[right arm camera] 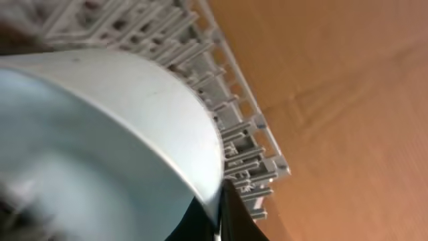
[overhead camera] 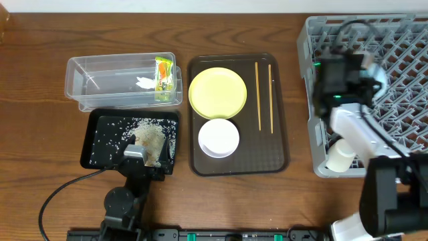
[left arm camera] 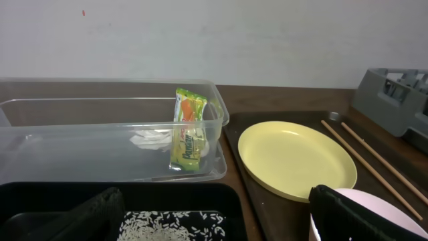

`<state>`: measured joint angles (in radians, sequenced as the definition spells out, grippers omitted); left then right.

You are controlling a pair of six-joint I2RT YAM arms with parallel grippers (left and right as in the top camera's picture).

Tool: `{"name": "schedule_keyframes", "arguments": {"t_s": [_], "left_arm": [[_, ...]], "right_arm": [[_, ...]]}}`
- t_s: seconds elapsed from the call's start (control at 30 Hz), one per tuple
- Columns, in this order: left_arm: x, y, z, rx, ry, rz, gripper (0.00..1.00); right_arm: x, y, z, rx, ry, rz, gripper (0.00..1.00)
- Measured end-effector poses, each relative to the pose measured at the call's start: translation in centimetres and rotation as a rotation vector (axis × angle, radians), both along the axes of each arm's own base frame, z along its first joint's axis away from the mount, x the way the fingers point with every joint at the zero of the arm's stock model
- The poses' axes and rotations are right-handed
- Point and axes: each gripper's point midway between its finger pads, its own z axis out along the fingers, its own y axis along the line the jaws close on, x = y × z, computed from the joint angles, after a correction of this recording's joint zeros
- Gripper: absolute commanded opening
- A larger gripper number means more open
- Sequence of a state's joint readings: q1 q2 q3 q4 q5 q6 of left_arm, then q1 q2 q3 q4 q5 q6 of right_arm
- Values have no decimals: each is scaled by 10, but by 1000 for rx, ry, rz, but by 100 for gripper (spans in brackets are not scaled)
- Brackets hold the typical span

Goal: Sort waste into correct bins and load items into the dishwasher rack
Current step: 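Lift the blue bowl and move it into the dish rack, then reach the right gripper to the white bowl and grasp its rim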

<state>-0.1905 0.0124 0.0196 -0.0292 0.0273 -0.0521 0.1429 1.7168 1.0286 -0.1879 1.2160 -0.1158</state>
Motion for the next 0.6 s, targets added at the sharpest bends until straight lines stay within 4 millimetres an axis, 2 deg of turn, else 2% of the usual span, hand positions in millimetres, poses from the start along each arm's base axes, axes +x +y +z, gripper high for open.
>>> {"name": "schedule_keyframes", "arguments": {"t_s": [0.1,0.23,0.33,0.43,0.6], "left_arm": [[0,0,0,0,0,0,91],[0,0,0,0,0,0,91],[0,0,0,0,0,0,91],[0,0,0,0,0,0,91],[0,0,0,0,0,0,91]], "right_arm": [[-5,10,-7,-57,81,8,7],[-6,21,-19,-51,143,47,38],[-3,35,-29,-22,173,101,47],[1,53,-29,3,164,159,52],[1,102,-16,155,136,346,53]]}}
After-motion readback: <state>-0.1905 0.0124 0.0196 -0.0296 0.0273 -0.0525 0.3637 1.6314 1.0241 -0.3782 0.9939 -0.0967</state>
